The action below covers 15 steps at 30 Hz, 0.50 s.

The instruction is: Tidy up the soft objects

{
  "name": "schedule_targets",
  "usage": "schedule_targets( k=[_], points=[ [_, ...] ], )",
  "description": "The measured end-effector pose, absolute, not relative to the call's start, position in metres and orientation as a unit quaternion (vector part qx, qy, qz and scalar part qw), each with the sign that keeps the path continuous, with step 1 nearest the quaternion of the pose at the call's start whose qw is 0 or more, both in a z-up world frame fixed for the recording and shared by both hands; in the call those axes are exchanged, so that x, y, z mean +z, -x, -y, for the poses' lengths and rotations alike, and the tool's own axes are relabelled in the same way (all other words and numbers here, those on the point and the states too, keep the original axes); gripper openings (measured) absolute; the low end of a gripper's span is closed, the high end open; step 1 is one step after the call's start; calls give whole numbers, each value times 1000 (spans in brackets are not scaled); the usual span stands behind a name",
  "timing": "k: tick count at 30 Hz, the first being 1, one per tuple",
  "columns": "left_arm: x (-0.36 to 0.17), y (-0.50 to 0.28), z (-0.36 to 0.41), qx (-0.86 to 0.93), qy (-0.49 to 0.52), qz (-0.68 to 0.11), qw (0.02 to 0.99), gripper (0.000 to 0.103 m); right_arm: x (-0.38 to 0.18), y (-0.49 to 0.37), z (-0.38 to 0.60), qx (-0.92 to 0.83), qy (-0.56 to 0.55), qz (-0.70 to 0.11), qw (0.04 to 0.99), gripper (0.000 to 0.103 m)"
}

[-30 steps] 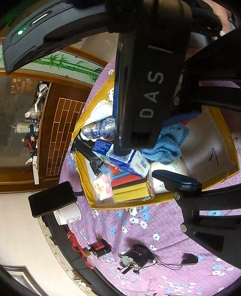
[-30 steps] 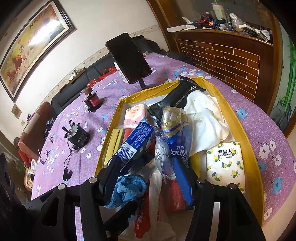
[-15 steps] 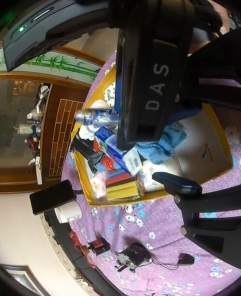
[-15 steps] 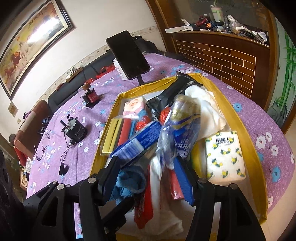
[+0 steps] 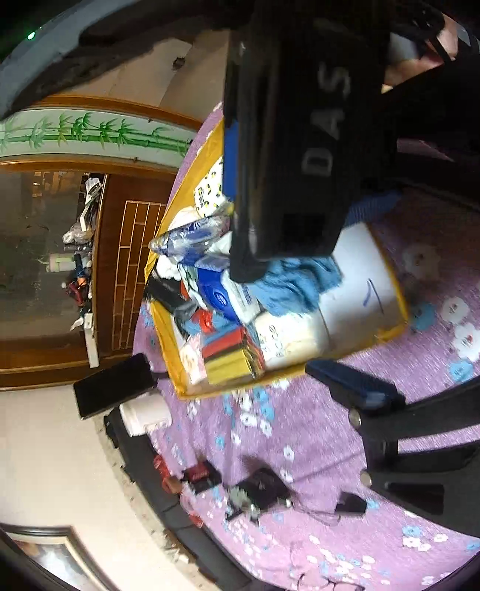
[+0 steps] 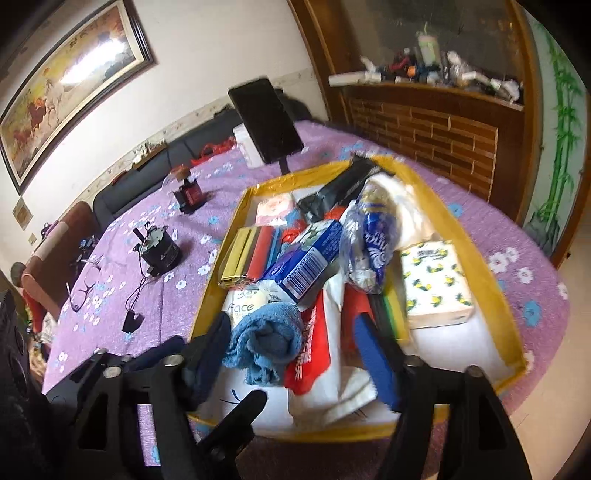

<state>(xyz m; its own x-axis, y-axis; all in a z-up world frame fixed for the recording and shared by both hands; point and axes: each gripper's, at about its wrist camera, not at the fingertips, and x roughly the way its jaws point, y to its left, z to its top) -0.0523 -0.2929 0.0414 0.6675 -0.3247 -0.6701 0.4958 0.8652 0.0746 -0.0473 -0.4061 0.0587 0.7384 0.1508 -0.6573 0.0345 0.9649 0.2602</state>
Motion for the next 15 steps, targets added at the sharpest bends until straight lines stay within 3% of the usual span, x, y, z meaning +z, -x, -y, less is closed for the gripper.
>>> schedule_targets(
  k=[4,8,15],
  points=[
    [41,63,282,-208,-130,-311,918,89,62,73,400,-19,-98,-308,946,93],
    [42,66,269,-198,-123,-303,924,92,60,98,396,-37,-84,-256,962,102],
    [43,72,269,-181,-145,-288,929,100,52,107,400,-84,-91,-266,956,102]
  ],
)
